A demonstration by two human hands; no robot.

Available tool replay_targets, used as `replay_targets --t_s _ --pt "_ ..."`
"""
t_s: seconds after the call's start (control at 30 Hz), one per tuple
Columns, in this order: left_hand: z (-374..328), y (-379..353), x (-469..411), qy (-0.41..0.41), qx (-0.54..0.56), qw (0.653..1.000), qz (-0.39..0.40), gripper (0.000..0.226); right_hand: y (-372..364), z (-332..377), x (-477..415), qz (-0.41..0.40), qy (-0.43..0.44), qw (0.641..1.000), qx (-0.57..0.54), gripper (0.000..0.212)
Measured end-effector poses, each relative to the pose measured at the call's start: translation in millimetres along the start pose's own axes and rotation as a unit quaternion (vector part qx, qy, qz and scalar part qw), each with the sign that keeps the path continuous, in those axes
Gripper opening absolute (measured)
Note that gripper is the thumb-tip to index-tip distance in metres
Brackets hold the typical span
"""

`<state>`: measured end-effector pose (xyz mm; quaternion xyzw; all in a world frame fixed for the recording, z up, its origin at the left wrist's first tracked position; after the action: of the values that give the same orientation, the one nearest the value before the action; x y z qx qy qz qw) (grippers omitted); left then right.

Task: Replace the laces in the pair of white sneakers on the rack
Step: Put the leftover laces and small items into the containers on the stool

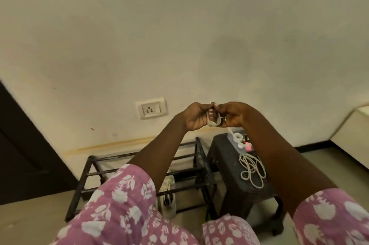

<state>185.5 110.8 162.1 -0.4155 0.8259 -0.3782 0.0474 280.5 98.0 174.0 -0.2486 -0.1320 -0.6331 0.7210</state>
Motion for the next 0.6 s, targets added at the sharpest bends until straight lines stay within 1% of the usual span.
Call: replay_targets --t_s 0.13,0.2,0.27,0.33,0.37,0.4,0.47,0.5,0.53,0.6 --pt "59 -20 -44 0.058 0.009 0.998 -0.017 0.036 66 -29 11 -0.069 -0.048 0.996 0.024 0.031" --pt "84 -32 -66 0.071 -0.037 0.996 -0.032 0.037 99 -42 13 -0.102 -0.04 0.994 0.026 0.03" --pt "101 -45 -85 0.061 -0.095 0.992 -0.054 0.038 128 -53 13 -0.141 -0.012 0.99 0.024 0.026" --pt "119 -59 -105 0.075 -0.135 0.986 -0.066 0.039 161 -63 13 -0.202 0.004 0.979 0.035 0.016" --pt "129 -66 -114 0.084 -0.181 0.978 -0.068 0.038 179 -69 13 -0.237 0.0 0.97 0.046 0.012" --pt "135 -69 -124 0.086 -0.25 0.961 -0.075 0.036 194 -76 14 -0.263 -0.011 0.964 0.048 0.013" --pt "144 -76 -146 0.069 -0.388 0.916 -0.08 0.029 221 -87 15 -0.303 -0.034 0.952 0.031 0.003" --pt "146 -80 -156 0.062 -0.448 0.889 -0.076 0.026 234 -91 14 -0.328 -0.044 0.943 0.034 0.01" --pt "148 -81 -167 0.052 -0.505 0.858 -0.078 0.027 247 -96 11 -0.353 -0.052 0.933 0.038 0.015" --pt "151 -80 -187 0.028 -0.593 0.8 -0.087 0.034 265 -106 7 -0.394 -0.066 0.914 0.066 0.019"
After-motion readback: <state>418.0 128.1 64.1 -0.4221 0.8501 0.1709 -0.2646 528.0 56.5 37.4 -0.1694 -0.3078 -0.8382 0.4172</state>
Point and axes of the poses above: each hand's wrist, its own x-axis away from the middle knuckle, its own y-axis out of the back of the hand, z = x × y, the point moved 5 cm from there along -x, towards the middle knuckle, and after that the axes turned 5 degrees about x, right-handed, at the moved point
